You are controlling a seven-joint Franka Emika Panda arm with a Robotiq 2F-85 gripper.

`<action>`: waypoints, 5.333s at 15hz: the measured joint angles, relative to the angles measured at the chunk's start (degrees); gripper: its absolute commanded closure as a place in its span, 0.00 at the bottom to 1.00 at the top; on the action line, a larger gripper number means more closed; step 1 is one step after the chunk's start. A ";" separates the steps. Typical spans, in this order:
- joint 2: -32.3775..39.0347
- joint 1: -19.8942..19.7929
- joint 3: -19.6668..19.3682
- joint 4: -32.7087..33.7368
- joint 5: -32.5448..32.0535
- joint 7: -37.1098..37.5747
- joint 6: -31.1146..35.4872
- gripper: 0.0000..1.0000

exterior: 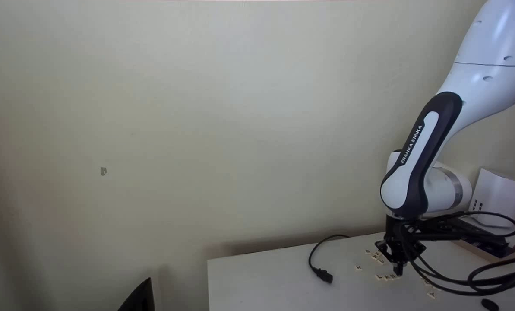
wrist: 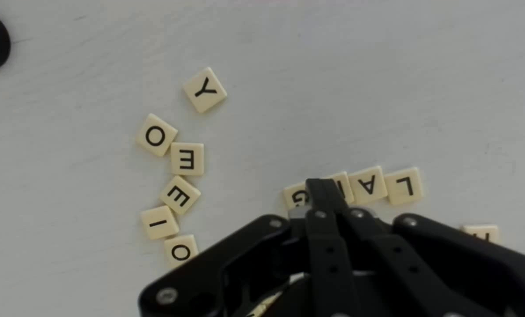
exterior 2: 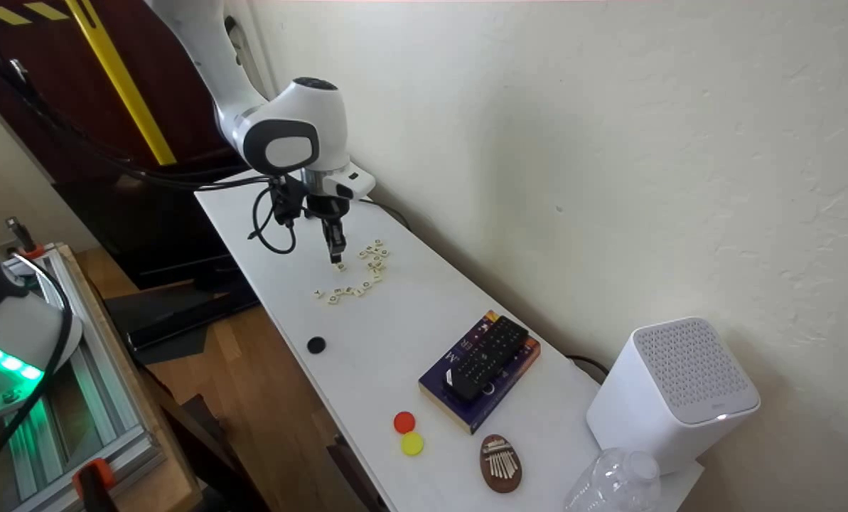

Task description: Move the letter pieces on the table

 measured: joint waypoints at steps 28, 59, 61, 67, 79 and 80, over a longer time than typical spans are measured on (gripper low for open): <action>4.37 -4.26 4.76 5.70 0.00 -2.19 4.55 1.00; -1.01 -3.65 -0.30 -4.66 0.83 -0.81 7.04 1.00; -1.29 -3.64 -0.96 -5.58 1.38 -0.21 7.09 1.00; -1.94 -3.76 -2.10 -6.85 3.22 0.92 7.51 1.00; -1.84 -6.96 -1.34 -6.76 4.82 0.97 7.59 1.00; -1.81 -7.32 -1.17 -6.68 4.86 0.97 7.59 1.00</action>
